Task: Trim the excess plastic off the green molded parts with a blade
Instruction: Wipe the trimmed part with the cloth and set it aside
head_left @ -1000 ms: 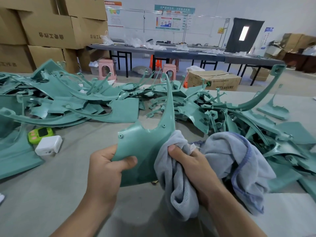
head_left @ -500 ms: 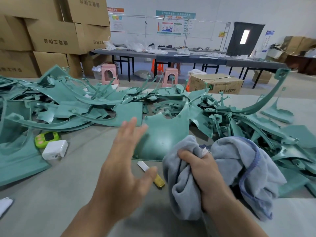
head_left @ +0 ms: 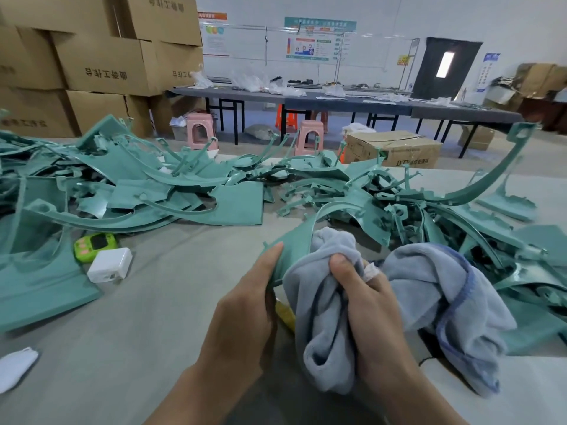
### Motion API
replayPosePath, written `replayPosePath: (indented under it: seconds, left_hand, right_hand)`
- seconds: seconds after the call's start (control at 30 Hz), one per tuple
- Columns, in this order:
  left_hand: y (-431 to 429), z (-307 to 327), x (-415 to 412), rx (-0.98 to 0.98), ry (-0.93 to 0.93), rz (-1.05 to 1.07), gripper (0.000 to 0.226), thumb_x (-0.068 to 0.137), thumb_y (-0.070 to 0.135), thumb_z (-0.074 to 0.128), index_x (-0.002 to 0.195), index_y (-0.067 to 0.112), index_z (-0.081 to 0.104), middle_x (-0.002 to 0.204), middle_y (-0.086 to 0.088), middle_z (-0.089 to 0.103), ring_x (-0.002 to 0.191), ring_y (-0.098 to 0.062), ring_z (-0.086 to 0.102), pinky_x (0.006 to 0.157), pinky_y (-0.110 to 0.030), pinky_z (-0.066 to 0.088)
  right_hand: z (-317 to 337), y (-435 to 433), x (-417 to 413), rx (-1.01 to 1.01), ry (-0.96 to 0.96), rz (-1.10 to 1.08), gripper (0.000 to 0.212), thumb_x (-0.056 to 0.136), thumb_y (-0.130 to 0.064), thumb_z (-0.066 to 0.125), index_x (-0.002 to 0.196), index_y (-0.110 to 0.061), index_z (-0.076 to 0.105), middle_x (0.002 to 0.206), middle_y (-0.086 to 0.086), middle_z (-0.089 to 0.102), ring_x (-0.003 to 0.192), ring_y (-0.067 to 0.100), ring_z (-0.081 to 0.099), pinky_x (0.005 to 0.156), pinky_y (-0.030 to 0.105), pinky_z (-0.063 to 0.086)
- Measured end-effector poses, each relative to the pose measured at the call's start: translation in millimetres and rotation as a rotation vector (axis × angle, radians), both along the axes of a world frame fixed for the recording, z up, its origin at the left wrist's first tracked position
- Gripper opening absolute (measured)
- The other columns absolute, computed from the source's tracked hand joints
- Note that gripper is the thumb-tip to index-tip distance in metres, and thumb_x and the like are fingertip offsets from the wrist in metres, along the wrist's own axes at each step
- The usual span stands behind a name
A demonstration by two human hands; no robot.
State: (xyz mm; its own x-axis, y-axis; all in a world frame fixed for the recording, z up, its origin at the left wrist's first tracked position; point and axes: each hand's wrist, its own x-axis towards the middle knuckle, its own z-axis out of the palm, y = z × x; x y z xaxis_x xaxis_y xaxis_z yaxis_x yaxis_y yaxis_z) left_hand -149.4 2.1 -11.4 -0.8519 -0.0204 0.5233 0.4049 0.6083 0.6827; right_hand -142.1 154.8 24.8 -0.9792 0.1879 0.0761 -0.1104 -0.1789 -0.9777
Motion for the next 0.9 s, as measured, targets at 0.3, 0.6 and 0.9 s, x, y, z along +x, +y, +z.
replayPosePath:
  seconds: [0.3, 0.6, 0.9]
  left_hand:
    - [-18, 9, -11, 0.584, -0.092, -0.183, 0.043, 0.08, 0.005, 0.052, 0.11, 0.03, 0.071, 0.103, 0.002, 0.077, 0.096, -0.018, 0.071, 0.075, -0.032, 0.057]
    - [-2, -13, -14, 1.033, -0.35, -0.469, 0.05, 0.066, -0.004, 0.065, 0.108, 0.021, 0.078, 0.107, -0.014, 0.076, 0.096, -0.028, 0.074, 0.071, -0.034, 0.061]
    - [-18, -2, -23, 1.101, -0.467, -0.601, 0.072, 0.059, -0.011, 0.055, 0.123, 0.018, 0.071, 0.127, -0.018, 0.069, 0.107, -0.034, 0.069, 0.082, -0.041, 0.054]
  right_hand:
    - [-3, 10, -5, 0.643, 0.274, -0.285, 0.014, 0.099, -0.02, 0.062, 0.102, -0.034, 0.065, 0.092, -0.012, 0.073, 0.084, 0.008, 0.067, 0.073, 0.034, 0.055]
    - [-22, -22, -10, 0.943, 0.535, 0.276, 0.057, 0.093, -0.004, 0.051, 0.147, -0.021, 0.053, 0.153, -0.017, 0.039, 0.139, -0.027, 0.016, 0.123, 0.024, 0.022]
    - [-12, -11, -1, 1.447, 0.371, -0.142, 0.063, 0.074, -0.007, 0.05, 0.136, -0.008, 0.064, 0.142, 0.007, 0.062, 0.135, 0.018, 0.056, 0.123, 0.043, 0.007]
